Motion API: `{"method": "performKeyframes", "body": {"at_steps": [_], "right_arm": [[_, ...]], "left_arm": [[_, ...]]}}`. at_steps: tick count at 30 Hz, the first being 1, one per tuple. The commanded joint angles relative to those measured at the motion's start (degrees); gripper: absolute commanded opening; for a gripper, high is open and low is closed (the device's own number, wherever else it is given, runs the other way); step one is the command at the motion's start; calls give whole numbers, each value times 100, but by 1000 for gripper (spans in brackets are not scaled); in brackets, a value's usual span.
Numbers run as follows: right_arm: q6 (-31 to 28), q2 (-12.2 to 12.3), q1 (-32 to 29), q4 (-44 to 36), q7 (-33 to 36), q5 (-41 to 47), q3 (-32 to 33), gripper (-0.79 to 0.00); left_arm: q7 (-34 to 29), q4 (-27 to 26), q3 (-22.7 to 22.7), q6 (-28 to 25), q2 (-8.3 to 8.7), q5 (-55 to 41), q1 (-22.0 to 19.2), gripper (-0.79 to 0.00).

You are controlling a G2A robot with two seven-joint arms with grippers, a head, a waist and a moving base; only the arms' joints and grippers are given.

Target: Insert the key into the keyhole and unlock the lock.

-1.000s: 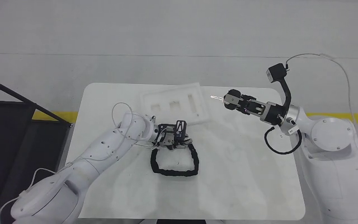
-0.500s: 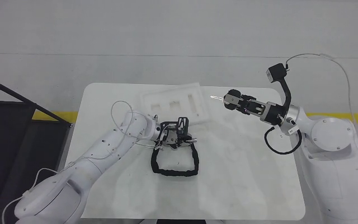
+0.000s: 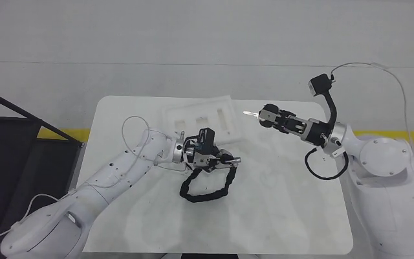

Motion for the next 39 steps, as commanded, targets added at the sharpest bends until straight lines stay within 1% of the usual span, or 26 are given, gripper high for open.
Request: {"method": "performKeyframes", "body": {"at_steps": [1, 4, 7, 10, 13, 15, 18, 21, 24, 26, 39], "right_arm": [[66, 37, -4, -136, 223, -115, 101, -785], [185, 108, -18, -371, 620, -301, 305, -785], [305, 189, -43, -622, 1027, -625, 550, -785], [408, 260, -107, -905, 1442, -711, 780, -785], [517, 313, -191, -1145, 1791, -539, 967, -785], [571, 347, -252, -1249, 2000, -468, 1045, -785], [667, 390, -339, -1366, 2192, -364, 1145, -785], [792, 435, -406, -1462, 2305, -372, 1250, -785], [958, 466, -464, -1525, 2239, -402, 1335, -785], [958, 466, -464, -1525, 2239, -402, 1335, -785], [958, 466, -464, -1525, 2239, -402, 1335, -785]], "left_arm": [[313, -142, 1, 0, 86, -55, 11, -785], [820, -299, -27, 0, 217, 45, 32, -785], [1302, -438, -92, 14, 311, 287, 60, -785], [1492, -719, -184, 204, 371, 359, 136, -785], [1735, -974, -212, 447, 419, 496, 174, -785], [1895, -1128, -187, 606, 442, 602, 156, -785], [2125, -1216, -111, 836, 465, 779, 71, -785], [2376, -1224, 4, 1087, 467, 842, -23, -785], [2627, -1203, 144, 1338, 455, 818, -123, -785], [2765, -1207, 240, 1476, 442, 743, -166, -785], [2765, -1207, 240, 1476, 442, 743, -166, -785]]}}
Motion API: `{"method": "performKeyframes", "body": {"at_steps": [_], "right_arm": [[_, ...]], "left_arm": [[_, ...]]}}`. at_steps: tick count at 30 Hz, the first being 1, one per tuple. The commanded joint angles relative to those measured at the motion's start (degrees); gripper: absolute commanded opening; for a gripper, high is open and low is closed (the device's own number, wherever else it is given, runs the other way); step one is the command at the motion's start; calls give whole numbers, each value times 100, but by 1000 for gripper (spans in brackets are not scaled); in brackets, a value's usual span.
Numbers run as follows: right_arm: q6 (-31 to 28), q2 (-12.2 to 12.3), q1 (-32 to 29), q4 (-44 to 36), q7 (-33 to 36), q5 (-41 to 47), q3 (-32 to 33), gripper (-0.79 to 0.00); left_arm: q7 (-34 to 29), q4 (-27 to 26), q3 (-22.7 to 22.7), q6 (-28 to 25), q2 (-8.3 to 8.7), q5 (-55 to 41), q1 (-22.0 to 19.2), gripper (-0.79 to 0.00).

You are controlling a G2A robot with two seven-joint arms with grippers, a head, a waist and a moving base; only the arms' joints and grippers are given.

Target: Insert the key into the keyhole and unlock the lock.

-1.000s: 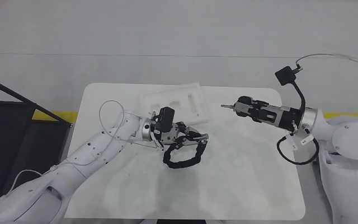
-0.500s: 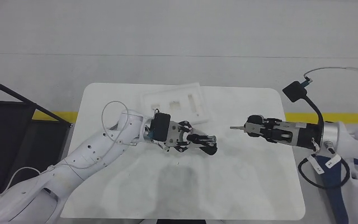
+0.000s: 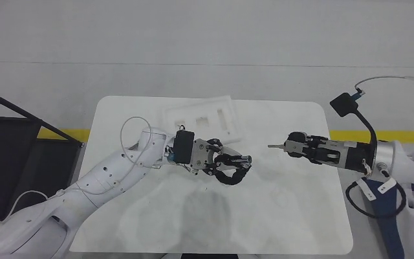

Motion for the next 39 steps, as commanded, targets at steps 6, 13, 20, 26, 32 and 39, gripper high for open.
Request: {"method": "performKeyframes", "body": {"at_steps": [6, 13, 20, 26, 32, 39], "right_arm": [[-102, 68, -48, -72, 164, 14, -62, -785], [-53, 151, 151, -145, 490, 440, -89, -785], [22, 221, 242, -387, 394, 553, -147, -785], [203, 292, 306, -529, 365, 360, -259, -785], [374, 360, 415, -651, 353, 148, -420, -785], [660, 436, 543, -727, 366, -32, -586, -785]], "left_arm": [[-28, -100, -187, 238, 14, -42, 217, -785], [532, 152, -170, 534, -93, 564, 165, -785], [777, 507, 58, 779, -308, 763, -49, -785], [1035, 799, 243, 1037, -502, 882, -181, -785], [1216, 1066, 360, 1218, -649, 1049, -302, -785], [1380, 1326, 319, 1404, -786, 1184, -336, -785]]}}
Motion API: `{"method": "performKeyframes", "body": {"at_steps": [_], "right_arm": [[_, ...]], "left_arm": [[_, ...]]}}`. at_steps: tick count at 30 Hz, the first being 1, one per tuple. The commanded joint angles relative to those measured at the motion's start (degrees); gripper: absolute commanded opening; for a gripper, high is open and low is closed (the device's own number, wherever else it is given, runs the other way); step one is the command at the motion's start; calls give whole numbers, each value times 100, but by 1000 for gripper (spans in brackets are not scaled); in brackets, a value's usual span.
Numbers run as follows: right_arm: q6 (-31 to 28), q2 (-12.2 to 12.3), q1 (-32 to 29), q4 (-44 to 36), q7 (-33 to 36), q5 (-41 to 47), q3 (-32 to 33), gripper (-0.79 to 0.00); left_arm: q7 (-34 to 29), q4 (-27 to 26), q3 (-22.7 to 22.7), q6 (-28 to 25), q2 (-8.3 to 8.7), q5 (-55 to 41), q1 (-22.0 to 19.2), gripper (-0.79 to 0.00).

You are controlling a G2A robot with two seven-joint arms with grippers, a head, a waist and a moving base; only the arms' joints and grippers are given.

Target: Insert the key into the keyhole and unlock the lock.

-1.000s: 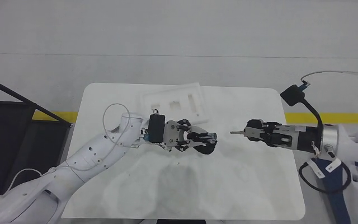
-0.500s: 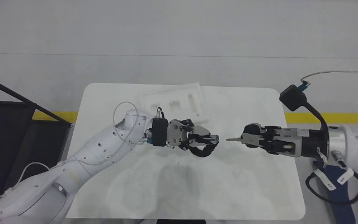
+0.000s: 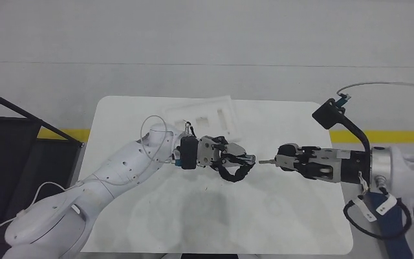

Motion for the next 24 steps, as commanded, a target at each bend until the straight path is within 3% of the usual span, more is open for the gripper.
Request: {"method": "performKeyframes", "body": {"at_steps": [1, 24], "right_arm": [[71, 16, 22, -14, -32, -31, -47, -785], [594, 195, -134, -135, -494, -358, -322, -785]], "left_arm": [[19, 43, -19, 47, -33, 37, 12, -785], [43, 221, -323, 92, -231, 311, 280, -785]]}}
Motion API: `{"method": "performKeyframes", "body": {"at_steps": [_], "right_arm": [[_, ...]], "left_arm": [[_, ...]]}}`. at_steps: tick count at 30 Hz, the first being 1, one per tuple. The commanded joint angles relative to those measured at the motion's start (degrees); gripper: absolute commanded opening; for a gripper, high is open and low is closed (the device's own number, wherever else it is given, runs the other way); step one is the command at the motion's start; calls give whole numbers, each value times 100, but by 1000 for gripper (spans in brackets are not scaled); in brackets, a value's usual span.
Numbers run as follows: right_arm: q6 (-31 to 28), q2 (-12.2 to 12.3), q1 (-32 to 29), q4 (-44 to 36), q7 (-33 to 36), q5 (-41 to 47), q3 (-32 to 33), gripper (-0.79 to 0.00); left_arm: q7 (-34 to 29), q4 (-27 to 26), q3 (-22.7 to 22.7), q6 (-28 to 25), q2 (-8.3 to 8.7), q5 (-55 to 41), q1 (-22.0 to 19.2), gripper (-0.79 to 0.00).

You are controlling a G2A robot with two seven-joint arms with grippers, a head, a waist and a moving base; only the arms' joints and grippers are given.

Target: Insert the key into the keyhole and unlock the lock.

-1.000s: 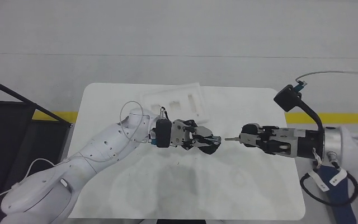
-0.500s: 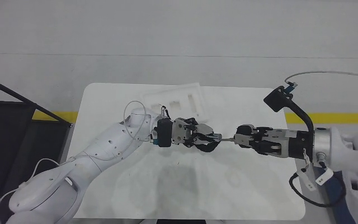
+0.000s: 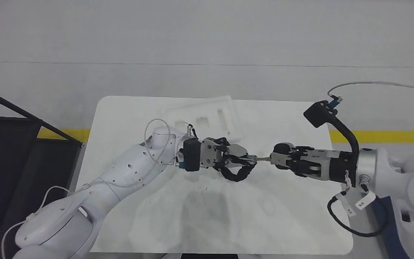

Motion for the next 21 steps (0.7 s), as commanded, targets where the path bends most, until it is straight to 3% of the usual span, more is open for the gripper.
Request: {"method": "performKeyframes", "body": {"at_steps": [1, 21], "right_arm": [[52, 14, -28, -4, -28, -3, 16, -785], [234, 152, -66, 93, -147, 61, -98, -785]], "left_arm": [[-6, 2, -33, -3, -5, 25, 20, -785], [-65, -55, -309, -46, -54, 314, 178, -785]]}}
